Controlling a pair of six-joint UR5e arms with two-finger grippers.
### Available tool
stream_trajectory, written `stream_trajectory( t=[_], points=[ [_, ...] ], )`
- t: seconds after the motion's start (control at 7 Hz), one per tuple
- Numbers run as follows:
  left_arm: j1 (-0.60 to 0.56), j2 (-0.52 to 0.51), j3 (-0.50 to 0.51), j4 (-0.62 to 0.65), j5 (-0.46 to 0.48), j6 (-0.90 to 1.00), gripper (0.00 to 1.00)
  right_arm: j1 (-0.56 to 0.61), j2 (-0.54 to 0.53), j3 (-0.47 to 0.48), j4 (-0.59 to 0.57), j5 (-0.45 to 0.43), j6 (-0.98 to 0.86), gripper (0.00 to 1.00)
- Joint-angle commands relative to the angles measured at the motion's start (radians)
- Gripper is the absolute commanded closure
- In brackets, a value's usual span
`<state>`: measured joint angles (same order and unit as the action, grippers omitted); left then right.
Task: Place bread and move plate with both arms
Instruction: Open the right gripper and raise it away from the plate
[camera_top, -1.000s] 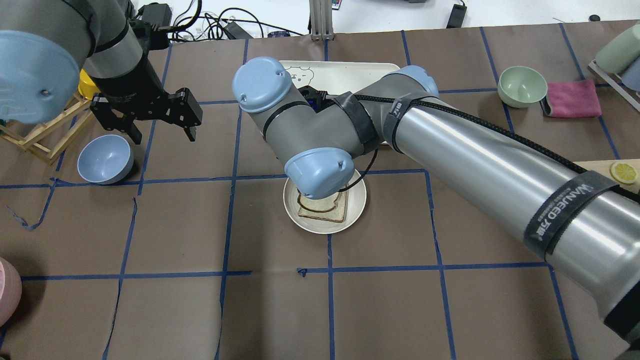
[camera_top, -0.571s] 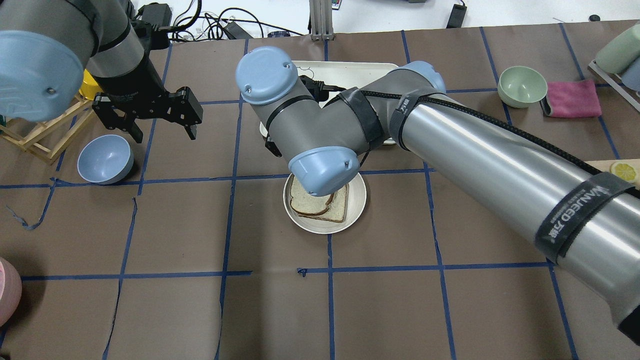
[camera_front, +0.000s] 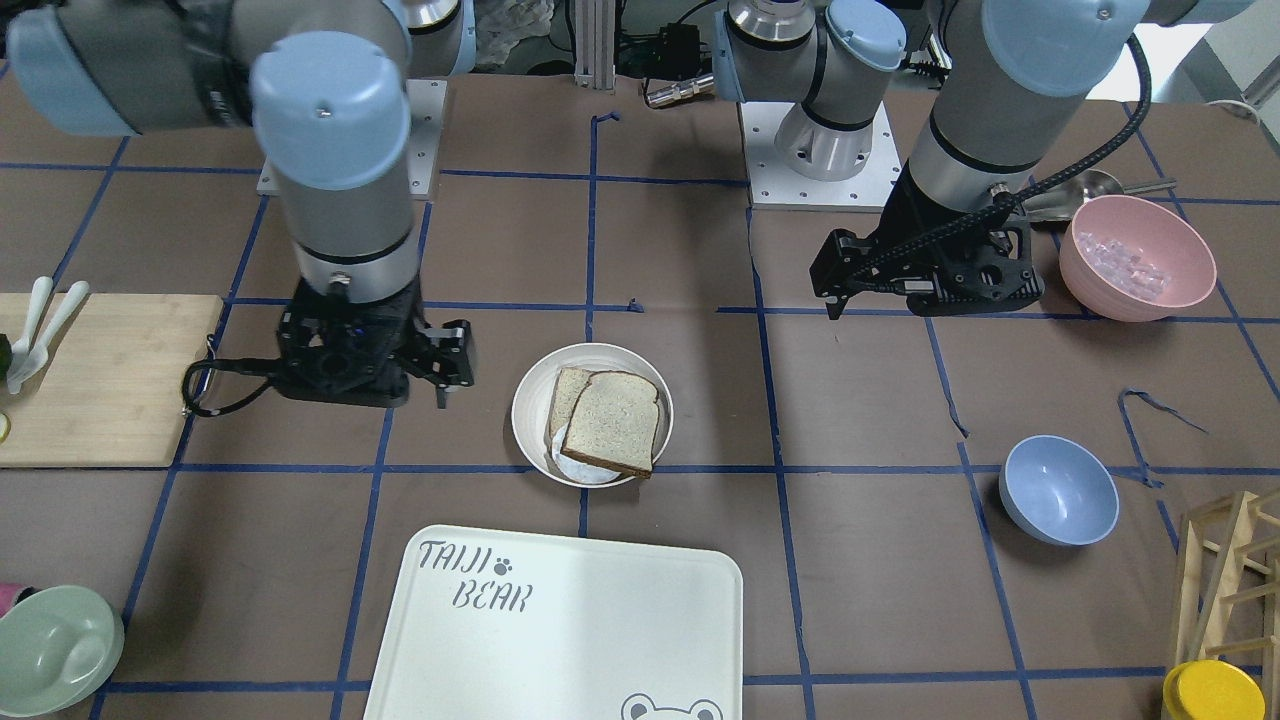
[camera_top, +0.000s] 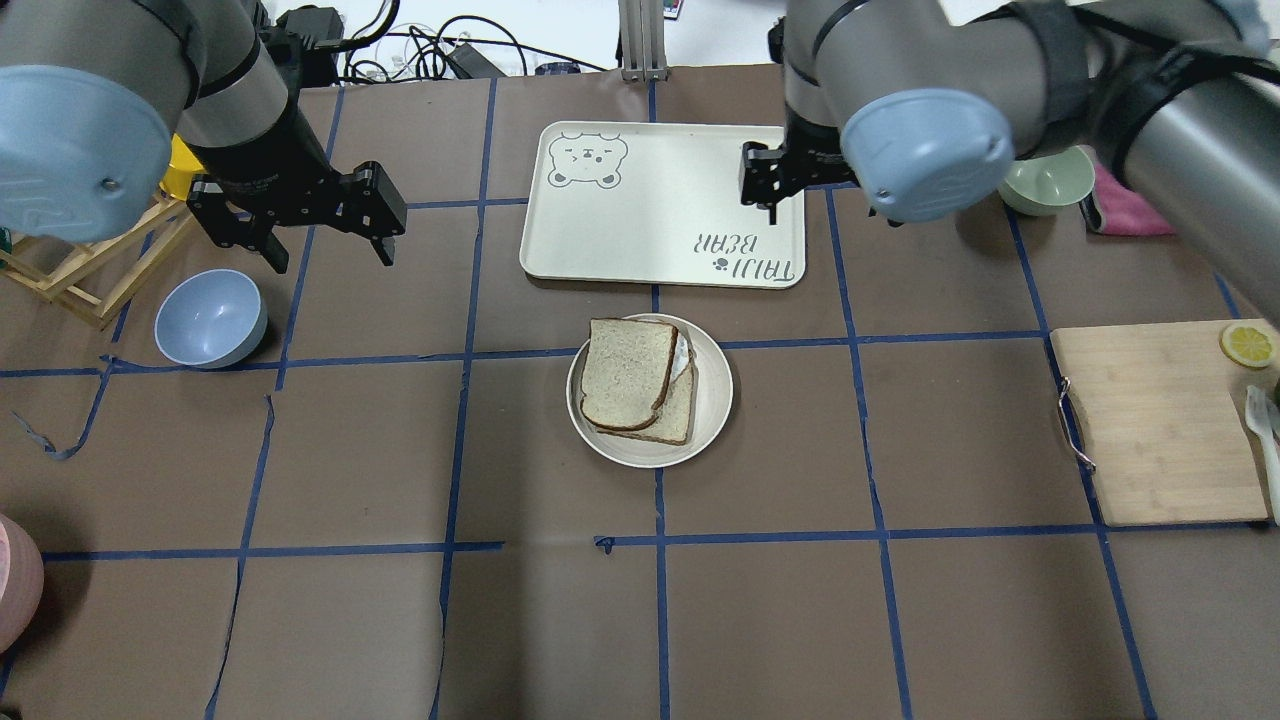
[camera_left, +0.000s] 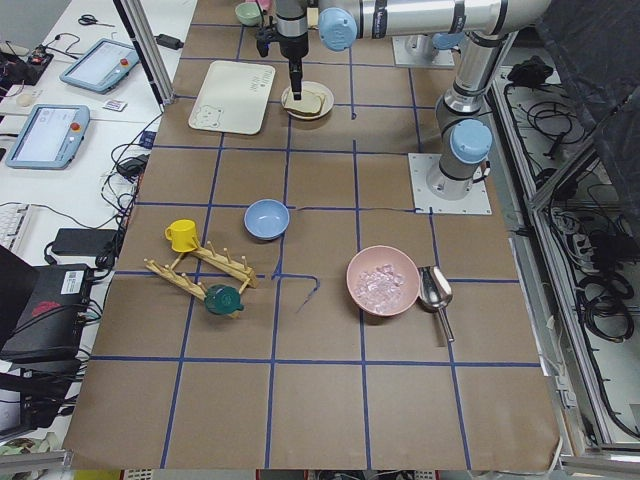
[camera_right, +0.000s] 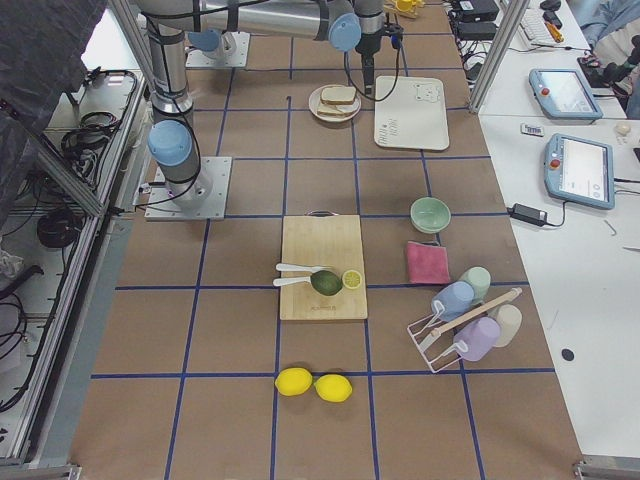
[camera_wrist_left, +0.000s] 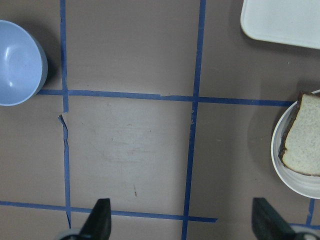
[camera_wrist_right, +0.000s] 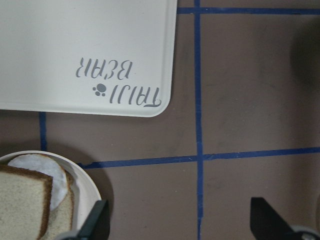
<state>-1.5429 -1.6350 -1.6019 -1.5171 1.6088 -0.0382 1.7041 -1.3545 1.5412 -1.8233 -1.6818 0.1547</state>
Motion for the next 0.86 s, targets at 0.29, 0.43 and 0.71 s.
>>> stream_trajectory(
  t=[0.29,0.43,0.71],
  points=[
    [-0.005,-0.089,-0.189,0.336,-0.188,0.003,0.0,-0.063,-0.115,-0.066,0.223,0.044,-0.052,0.0],
    [-0.017,-0.121,-0.276,0.494,-0.191,0.003,0.05,-0.066,-0.123,-0.067,0.222,0.039,-0.055,0.0],
    [-0.095,-0.173,-0.293,0.535,-0.19,-0.005,0.46,-0.063,-0.124,-0.069,0.223,0.036,-0.054,0.0]
  ],
)
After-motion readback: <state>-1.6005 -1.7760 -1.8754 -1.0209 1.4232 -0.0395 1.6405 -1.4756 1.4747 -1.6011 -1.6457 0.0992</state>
